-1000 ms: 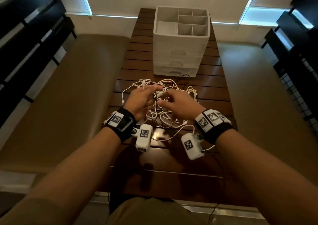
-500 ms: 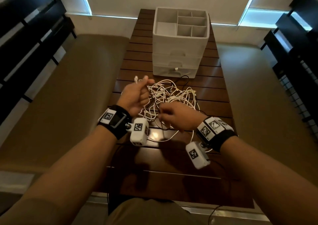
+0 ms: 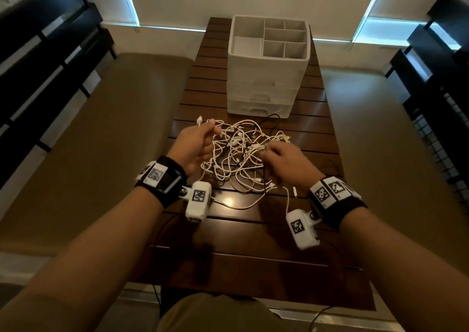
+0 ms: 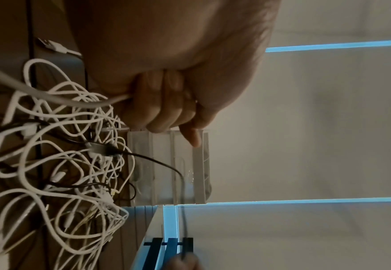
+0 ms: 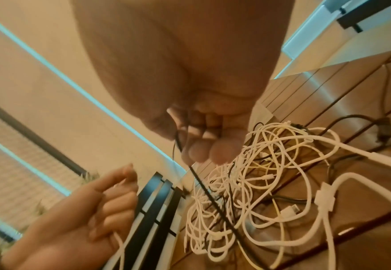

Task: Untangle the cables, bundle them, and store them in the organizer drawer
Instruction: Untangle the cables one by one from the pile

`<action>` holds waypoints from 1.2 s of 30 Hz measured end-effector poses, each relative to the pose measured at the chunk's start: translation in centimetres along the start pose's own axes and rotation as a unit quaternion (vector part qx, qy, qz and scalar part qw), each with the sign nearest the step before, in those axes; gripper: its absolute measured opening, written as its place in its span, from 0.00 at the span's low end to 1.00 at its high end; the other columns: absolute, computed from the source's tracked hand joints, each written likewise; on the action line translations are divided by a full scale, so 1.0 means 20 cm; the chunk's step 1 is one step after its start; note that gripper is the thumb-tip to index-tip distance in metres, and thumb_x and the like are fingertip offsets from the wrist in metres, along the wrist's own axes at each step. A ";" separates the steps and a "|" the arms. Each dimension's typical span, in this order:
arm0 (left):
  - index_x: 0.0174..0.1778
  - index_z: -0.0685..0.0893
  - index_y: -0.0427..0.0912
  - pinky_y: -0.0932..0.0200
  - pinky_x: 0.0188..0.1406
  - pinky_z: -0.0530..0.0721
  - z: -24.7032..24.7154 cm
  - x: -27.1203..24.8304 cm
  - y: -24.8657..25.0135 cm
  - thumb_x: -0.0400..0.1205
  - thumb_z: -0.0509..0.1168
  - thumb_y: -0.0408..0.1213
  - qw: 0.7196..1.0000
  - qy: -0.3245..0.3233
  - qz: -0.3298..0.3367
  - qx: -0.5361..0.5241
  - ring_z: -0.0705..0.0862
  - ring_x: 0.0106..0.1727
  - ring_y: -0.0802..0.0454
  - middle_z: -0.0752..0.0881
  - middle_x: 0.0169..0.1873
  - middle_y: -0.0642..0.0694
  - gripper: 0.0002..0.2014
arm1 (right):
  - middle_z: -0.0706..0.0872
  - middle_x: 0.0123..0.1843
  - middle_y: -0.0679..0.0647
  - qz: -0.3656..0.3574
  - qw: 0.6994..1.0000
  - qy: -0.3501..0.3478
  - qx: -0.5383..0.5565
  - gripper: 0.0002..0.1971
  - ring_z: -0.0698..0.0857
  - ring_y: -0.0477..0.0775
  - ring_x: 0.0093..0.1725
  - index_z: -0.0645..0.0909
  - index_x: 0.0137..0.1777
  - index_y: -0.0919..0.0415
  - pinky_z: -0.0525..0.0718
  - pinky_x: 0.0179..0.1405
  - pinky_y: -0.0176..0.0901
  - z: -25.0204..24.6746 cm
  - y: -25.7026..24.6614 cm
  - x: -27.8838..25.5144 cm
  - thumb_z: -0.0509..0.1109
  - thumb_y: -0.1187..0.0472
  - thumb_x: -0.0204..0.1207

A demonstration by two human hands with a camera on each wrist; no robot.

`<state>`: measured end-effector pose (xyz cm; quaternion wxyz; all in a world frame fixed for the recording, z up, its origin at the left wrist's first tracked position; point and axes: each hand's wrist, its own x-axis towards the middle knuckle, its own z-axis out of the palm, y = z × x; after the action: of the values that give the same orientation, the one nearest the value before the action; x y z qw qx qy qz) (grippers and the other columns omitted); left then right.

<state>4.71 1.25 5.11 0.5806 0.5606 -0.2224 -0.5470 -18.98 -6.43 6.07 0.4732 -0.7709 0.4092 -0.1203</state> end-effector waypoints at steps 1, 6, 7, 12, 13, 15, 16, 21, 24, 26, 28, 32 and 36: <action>0.41 0.84 0.43 0.65 0.14 0.53 0.00 -0.02 0.00 0.94 0.59 0.48 1.000 -0.003 -0.003 0.011 0.57 0.17 0.59 0.62 0.19 0.55 0.19 | 0.87 0.35 0.66 -0.008 0.999 0.040 0.018 0.13 0.83 0.55 0.23 0.77 0.49 0.70 0.82 0.21 0.45 -0.01 0.00 0.00 0.64 0.60 0.90; 0.55 0.93 0.38 0.61 0.18 0.52 0.13 -0.12 -0.06 0.87 0.61 0.64 0.994 -0.075 -0.026 0.072 0.55 0.21 0.57 0.59 0.23 0.53 0.31 | 0.86 0.35 0.56 -0.090 0.995 -0.035 0.002 0.10 0.84 0.53 0.25 0.77 0.48 0.62 0.82 0.22 0.43 0.03 -0.07 -0.03 0.65 0.58 0.91; 0.60 0.91 0.38 0.61 0.18 0.52 0.16 -0.12 -0.06 0.86 0.60 0.66 0.994 -0.086 -0.021 0.062 0.54 0.22 0.57 0.59 0.24 0.53 0.33 | 0.86 0.36 0.54 -0.105 0.991 -0.076 -0.035 0.10 0.84 0.49 0.25 0.77 0.47 0.60 0.82 0.23 0.40 0.06 -0.08 -0.04 0.65 0.58 0.90; 0.48 0.86 0.42 0.63 0.17 0.54 0.18 -0.07 0.02 0.92 0.61 0.54 0.997 -0.076 0.014 0.006 0.56 0.20 0.57 0.61 0.22 0.53 0.20 | 0.87 0.35 0.57 -0.108 0.971 -0.169 -0.132 0.10 0.83 0.47 0.24 0.77 0.41 0.52 0.81 0.22 0.38 0.13 -0.02 -0.08 0.66 0.60 0.87; 0.46 0.84 0.43 0.64 0.15 0.57 0.17 -0.05 0.04 0.92 0.61 0.53 0.998 -0.061 0.017 0.000 0.58 0.19 0.58 0.62 0.22 0.54 0.18 | 0.86 0.34 0.56 -0.108 0.965 -0.188 -0.148 0.12 0.83 0.49 0.26 0.76 0.39 0.49 0.82 0.25 0.40 0.13 0.00 -0.08 0.67 0.59 0.85; 0.44 0.82 0.46 0.65 0.14 0.61 0.13 -0.02 0.08 0.92 0.61 0.54 0.999 -0.015 0.027 -0.018 0.60 0.19 0.58 0.64 0.23 0.54 0.18 | 0.85 0.31 0.52 -0.093 0.952 -0.227 -0.181 0.13 0.84 0.50 0.28 0.75 0.36 0.49 0.81 0.28 0.39 0.13 0.03 -0.10 0.68 0.58 0.83; 0.43 0.81 0.46 0.65 0.14 0.62 0.12 -0.01 0.10 0.92 0.61 0.55 0.999 0.002 0.031 -0.018 0.61 0.19 0.58 0.65 0.23 0.54 0.18 | 0.84 0.30 0.50 -0.078 0.952 -0.237 -0.180 0.13 0.83 0.48 0.27 0.76 0.35 0.50 0.78 0.28 0.36 0.14 0.05 -0.12 0.68 0.59 0.83; 0.44 0.80 0.45 0.65 0.17 0.60 0.12 -0.04 0.09 0.92 0.61 0.52 0.998 0.036 0.055 0.002 0.60 0.23 0.58 0.64 0.25 0.53 0.16 | 0.85 0.32 0.52 -0.045 0.955 -0.237 -0.174 0.14 0.82 0.46 0.29 0.77 0.35 0.51 0.80 0.31 0.38 0.14 0.11 -0.14 0.69 0.60 0.83; 0.46 0.80 0.45 0.65 0.20 0.63 0.13 -0.06 0.05 0.92 0.63 0.51 0.997 0.044 0.067 0.002 0.63 0.25 0.59 0.67 0.27 0.54 0.14 | 0.90 0.35 0.57 -0.042 0.946 -0.253 -0.196 0.13 0.84 0.47 0.28 0.77 0.37 0.50 0.81 0.28 0.38 0.14 0.09 -0.15 0.69 0.59 0.84; 0.45 0.80 0.46 0.65 0.23 0.66 0.14 -0.07 0.05 0.91 0.65 0.49 0.995 0.050 0.081 0.015 0.65 0.26 0.59 0.69 0.27 0.55 0.13 | 0.91 0.37 0.58 -0.041 0.943 -0.257 -0.206 0.12 0.85 0.47 0.28 0.78 0.38 0.50 0.82 0.29 0.38 0.15 0.08 -0.16 0.68 0.57 0.85; 0.43 0.79 0.47 0.63 0.28 0.70 0.15 -0.08 0.05 0.92 0.64 0.48 0.994 0.056 0.090 0.024 0.70 0.29 0.58 0.72 0.29 0.54 0.14 | 0.91 0.38 0.54 -0.045 0.938 -0.251 -0.233 0.09 0.85 0.42 0.30 0.82 0.43 0.52 0.80 0.31 0.35 0.14 0.06 -0.16 0.68 0.55 0.87; 0.40 0.77 0.46 0.54 0.48 0.80 0.14 -0.09 0.06 0.93 0.58 0.51 0.995 -0.003 0.086 -0.054 0.82 0.42 0.53 0.79 0.37 0.49 0.19 | 0.86 0.45 0.46 -0.055 0.950 -0.190 -0.244 0.09 0.86 0.46 0.44 0.85 0.54 0.52 0.86 0.46 0.45 0.13 0.05 -0.12 0.69 0.48 0.87; 0.39 0.75 0.44 0.54 0.45 0.82 0.16 -0.10 0.09 0.95 0.53 0.51 0.988 -0.060 0.094 -0.109 0.74 0.32 0.53 0.69 0.29 0.50 0.21 | 0.83 0.60 0.46 -0.084 0.987 -0.006 -0.140 0.21 0.84 0.46 0.56 0.78 0.69 0.51 0.85 0.55 0.45 0.11 -0.01 -0.05 0.72 0.41 0.83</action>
<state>2.00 1.36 8.22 0.6726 0.4368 -0.2470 -0.5438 -18.27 -4.23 5.33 0.3511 -0.8620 0.3528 -0.0963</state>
